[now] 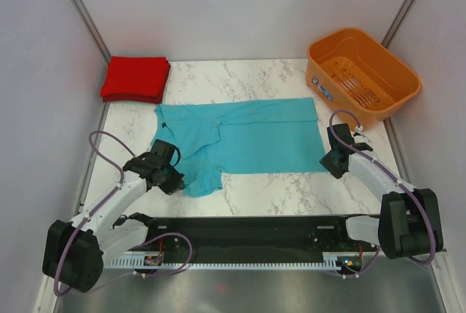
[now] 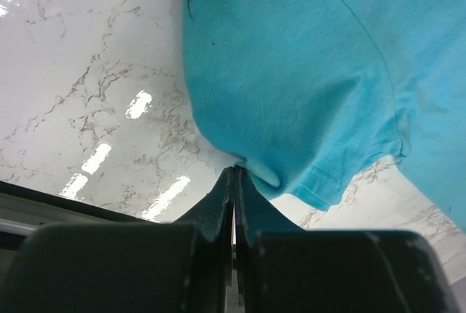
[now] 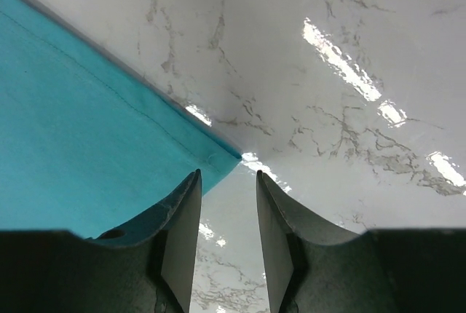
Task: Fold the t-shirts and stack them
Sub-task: Fold the tshirt
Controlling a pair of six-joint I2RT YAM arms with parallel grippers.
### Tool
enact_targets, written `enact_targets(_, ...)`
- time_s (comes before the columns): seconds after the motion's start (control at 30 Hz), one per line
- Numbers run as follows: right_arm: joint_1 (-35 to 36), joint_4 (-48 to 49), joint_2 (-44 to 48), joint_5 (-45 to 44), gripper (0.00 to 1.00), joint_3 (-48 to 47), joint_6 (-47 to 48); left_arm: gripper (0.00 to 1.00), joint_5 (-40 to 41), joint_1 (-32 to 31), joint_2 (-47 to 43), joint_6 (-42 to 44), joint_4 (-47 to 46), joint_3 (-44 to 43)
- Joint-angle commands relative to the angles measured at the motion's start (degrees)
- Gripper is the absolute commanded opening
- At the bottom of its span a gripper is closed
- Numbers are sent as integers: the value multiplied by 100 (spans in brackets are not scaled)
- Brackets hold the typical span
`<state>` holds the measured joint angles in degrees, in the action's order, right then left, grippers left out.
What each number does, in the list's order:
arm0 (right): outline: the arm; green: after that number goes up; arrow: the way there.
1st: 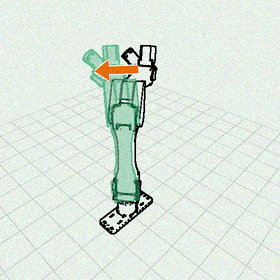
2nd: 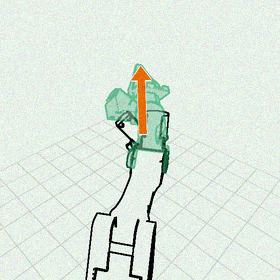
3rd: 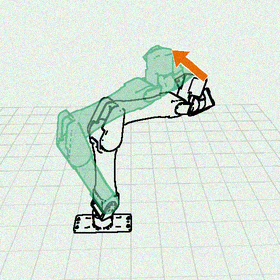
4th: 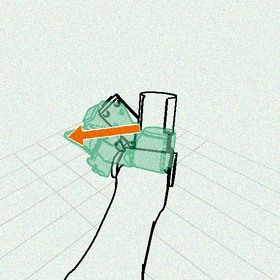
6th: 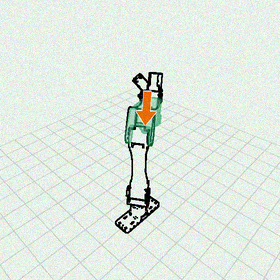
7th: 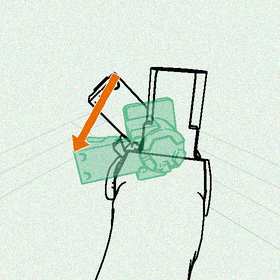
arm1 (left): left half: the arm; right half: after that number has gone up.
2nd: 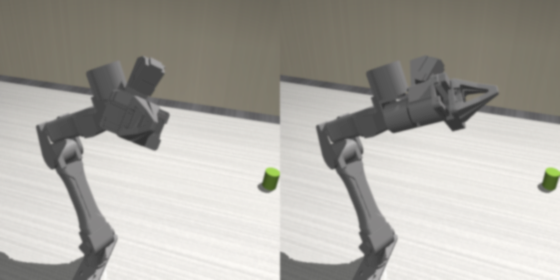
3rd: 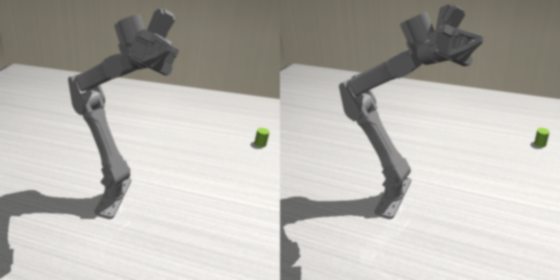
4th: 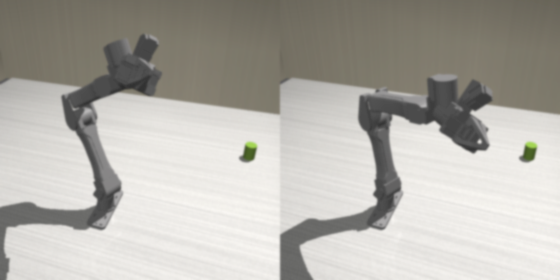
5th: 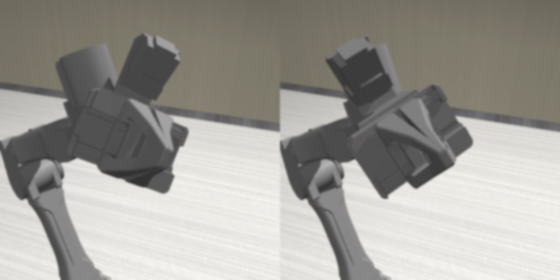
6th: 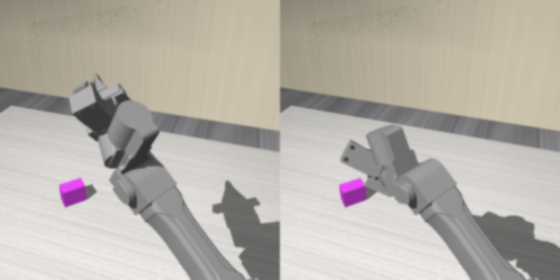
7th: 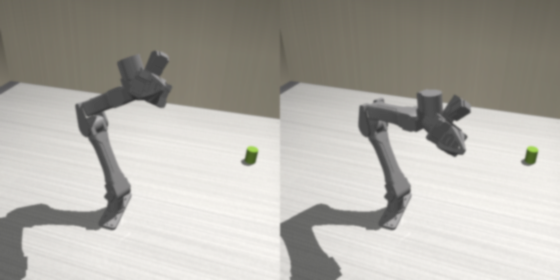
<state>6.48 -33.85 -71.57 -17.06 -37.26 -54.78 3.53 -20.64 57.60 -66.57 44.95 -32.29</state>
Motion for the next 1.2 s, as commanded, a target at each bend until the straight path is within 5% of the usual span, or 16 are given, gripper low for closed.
enact_targets(0.0,-33,185,64,-254,44,157,-173,2,174,-10,-144,214,-74,-234)
enact_targets(0.4,-24,703,-32,-351,40,526,-235,2,227,-10,-355,223,-21,-251)
enact_targets(0.77,-33,757,-191,-518,0,597,-77,2,438,-10,-425,433,67,-497)
enact_targets(1.17,-15,1020,688,-237,0,421,794,2,859,-10,-373,680,128,-998)
